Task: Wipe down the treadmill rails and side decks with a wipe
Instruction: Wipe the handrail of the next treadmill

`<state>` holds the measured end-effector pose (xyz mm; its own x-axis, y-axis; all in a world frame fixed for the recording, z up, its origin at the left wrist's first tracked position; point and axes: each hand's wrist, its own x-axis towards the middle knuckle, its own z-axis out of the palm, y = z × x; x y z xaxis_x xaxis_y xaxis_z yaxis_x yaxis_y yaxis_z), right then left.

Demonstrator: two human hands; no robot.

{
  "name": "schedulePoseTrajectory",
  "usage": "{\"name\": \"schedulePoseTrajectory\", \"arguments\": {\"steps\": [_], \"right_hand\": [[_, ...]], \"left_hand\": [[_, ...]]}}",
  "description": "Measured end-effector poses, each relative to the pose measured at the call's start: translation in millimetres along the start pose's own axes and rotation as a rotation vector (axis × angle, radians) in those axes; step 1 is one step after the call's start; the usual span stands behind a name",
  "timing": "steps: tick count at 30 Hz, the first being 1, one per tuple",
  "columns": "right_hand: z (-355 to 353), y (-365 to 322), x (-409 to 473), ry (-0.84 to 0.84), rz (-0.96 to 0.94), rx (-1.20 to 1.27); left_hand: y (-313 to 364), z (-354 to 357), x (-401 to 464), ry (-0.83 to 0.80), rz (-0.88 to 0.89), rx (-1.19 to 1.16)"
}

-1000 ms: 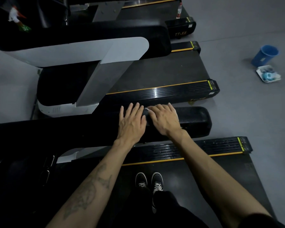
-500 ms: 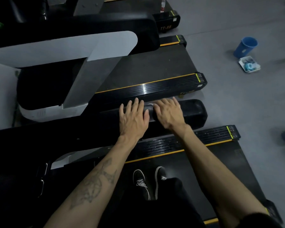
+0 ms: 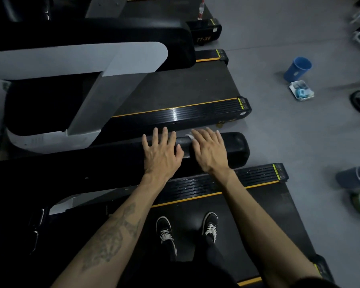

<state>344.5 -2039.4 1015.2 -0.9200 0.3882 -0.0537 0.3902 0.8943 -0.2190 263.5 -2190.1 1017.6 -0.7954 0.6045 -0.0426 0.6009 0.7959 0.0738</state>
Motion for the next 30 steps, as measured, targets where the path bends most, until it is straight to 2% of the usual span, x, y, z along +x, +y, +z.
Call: {"name": "schedulePoseTrajectory", "arguments": {"steps": [3, 8, 13, 16, 19, 25, 30], "right_hand": [[-0.5, 12.7, -6.2, 0.046, 0.037, 0.003], [19.5, -10.8, -36.3, 0.156, 0.083, 0.049], [18.4, 4.2, -25.7, 0.125, -0.006, -0.021], [18.7, 13.0, -28.1, 0.141, 0.056, 0.008], [26.9, -8.7, -42.6, 0.179, 0.121, 0.074], [24.8, -5.7, -33.3, 0.164, -0.012, 0.011], [27.2, -1.2, -40.8, 0.200, 0.112, 0.074]], "left_hand": [[0.9, 1.2, -0.4, 0.022, 0.009, 0.002], [-0.7, 5.1, 0.6, 0.059, 0.045, -0.036], [-1.1, 5.8, -0.2, 0.065, 0.050, -0.033], [-0.7, 5.2, -0.9, 0.062, 0.050, -0.032], [-0.1, 5.0, -0.8, 0.061, 0.040, -0.036], [-0.6, 4.1, -0.7, 0.046, 0.050, -0.020], [-0.9, 3.6, -0.7, 0.051, 0.055, -0.020]]}}
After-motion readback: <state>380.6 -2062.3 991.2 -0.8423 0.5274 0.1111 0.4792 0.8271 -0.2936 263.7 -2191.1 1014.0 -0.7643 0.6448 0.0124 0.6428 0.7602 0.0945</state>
